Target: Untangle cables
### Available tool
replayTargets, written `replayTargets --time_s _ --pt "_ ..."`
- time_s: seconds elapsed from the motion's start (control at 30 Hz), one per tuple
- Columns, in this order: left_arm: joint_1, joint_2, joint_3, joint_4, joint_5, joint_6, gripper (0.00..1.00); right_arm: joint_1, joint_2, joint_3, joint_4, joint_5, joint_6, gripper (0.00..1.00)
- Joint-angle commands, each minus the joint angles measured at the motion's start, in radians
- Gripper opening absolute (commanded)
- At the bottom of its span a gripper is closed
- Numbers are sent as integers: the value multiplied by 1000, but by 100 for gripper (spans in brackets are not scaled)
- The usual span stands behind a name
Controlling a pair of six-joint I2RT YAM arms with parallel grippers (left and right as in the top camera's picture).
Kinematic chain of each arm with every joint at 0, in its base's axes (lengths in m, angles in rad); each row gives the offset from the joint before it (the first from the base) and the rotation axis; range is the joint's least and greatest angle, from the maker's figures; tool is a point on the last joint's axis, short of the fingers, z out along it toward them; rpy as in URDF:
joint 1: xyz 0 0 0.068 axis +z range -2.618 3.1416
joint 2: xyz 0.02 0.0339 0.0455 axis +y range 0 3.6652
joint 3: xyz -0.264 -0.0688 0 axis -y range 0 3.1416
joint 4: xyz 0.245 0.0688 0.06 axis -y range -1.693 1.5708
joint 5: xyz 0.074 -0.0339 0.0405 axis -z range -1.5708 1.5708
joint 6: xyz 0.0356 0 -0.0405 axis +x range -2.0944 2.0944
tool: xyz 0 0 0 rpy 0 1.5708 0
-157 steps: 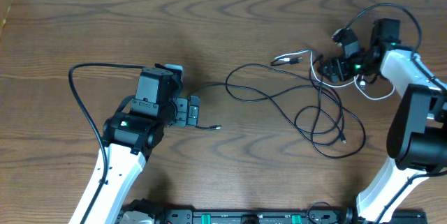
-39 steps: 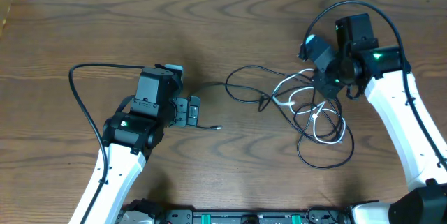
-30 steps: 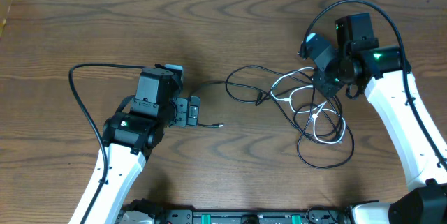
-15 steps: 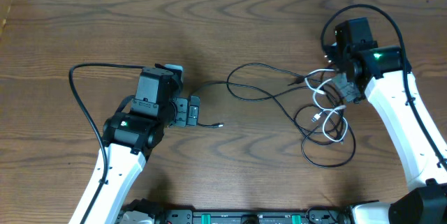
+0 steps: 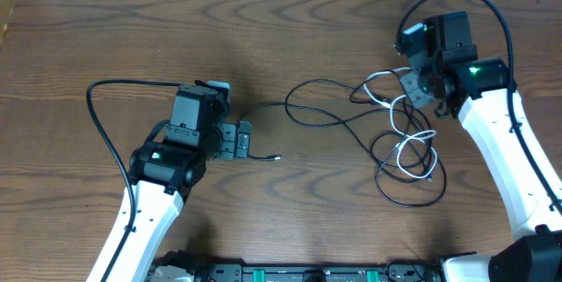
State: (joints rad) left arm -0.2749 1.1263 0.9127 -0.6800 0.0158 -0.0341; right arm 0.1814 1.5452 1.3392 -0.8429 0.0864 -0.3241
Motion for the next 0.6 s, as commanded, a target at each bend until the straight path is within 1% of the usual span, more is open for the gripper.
replayTargets --time_s 0.0,0.1,0.2,0.27,0.43,0.57 --pt "6 3 3 -1 -17 -13 100 2 -7 5 43 -281 14 16" --pt "6 3 3 -1 -17 -13 99 3 -7 5 50 -279 14 21" --pt "6 3 3 -1 -17 -13 99 3 -7 5 44 -277 14 39" --pt "6 3 3 -1 -17 -13 99 4 -7 5 38 -277 14 48" --pt "6 3 3 -1 -17 -13 99 18 -7 5 31 -294 14 52" --pt "6 3 3 -1 -17 -13 99 35 -5 4 40 -364 -11 54"
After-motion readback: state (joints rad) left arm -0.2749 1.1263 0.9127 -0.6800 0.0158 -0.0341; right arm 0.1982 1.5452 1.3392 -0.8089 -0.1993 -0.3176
